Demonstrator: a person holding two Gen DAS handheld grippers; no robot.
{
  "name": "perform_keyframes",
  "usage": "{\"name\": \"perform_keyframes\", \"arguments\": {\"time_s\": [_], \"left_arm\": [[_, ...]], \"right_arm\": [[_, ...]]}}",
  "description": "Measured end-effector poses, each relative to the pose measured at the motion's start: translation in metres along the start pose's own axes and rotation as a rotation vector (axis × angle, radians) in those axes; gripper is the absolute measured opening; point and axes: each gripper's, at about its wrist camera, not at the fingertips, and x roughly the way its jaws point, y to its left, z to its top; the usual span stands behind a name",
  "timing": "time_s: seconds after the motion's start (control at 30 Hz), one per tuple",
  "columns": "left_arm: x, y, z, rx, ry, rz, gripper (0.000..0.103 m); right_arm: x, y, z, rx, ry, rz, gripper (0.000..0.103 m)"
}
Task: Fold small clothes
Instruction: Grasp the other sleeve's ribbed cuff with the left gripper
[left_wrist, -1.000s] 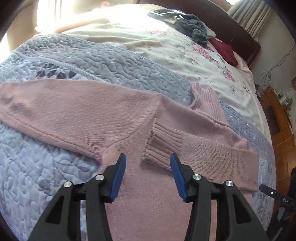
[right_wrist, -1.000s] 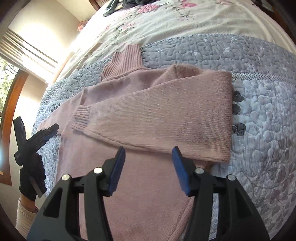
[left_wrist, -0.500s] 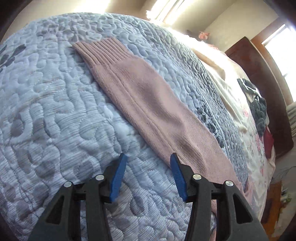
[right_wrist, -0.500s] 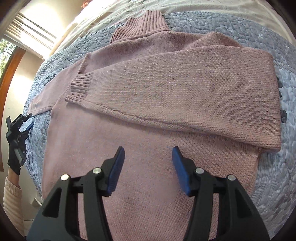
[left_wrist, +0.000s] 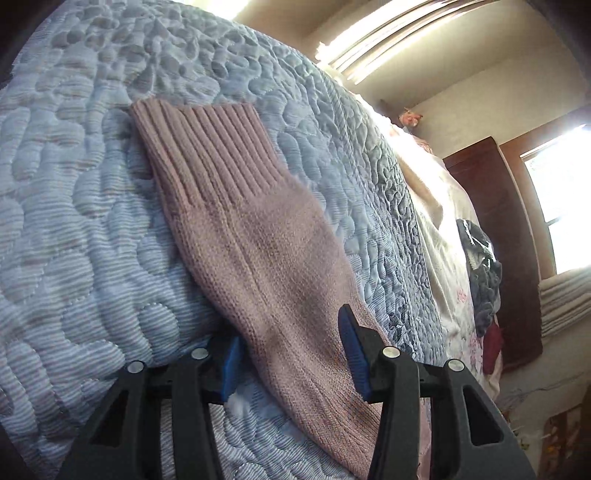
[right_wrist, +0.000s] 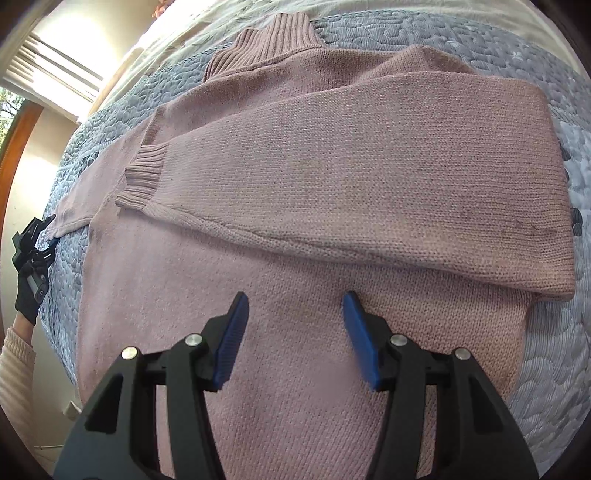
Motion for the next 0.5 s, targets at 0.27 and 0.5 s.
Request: {"name": "perform_keyframes", "arguments": {"time_s": [0.27, 0.5], "left_arm": [[-0.004, -0.01, -0.001, 0.067, -0.008, 0.049, 0.007], [-0.026, -0.059, -0.021, 0.179, -0.024, -0.052, 0.006]], "right_arm": [[0.0, -0.002, -0.002, 0.003, -0.008, 0.016, 0.054], [-0.003, -0.002, -0.003, 0.014, -0.012, 0.022, 0.054]]}}
